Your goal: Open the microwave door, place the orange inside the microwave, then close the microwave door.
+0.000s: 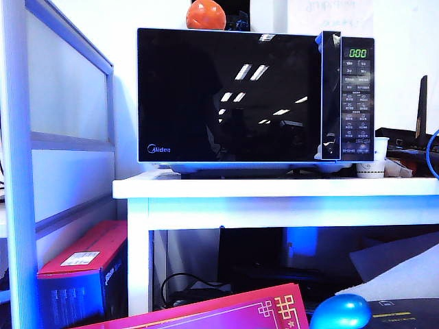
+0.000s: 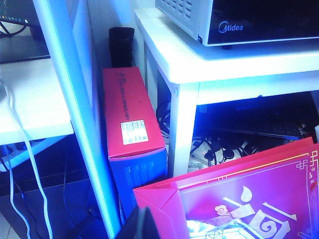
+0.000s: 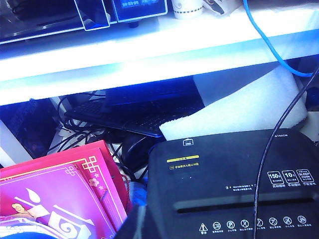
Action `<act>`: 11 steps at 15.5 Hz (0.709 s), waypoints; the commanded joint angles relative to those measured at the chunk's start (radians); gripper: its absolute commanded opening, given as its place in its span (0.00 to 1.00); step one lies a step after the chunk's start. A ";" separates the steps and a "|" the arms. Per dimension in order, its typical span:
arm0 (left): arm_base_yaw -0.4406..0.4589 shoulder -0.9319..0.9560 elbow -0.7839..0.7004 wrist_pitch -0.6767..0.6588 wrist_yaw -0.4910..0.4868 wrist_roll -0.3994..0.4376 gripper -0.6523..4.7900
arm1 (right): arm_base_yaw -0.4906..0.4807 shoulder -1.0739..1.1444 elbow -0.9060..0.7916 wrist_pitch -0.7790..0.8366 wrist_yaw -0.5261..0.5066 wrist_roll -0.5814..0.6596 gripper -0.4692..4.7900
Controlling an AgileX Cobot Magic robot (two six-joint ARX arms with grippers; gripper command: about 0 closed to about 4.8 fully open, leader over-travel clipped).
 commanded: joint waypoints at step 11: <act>0.000 0.042 0.236 0.273 -0.241 -0.141 0.11 | -0.001 0.042 0.271 0.201 0.035 0.328 0.09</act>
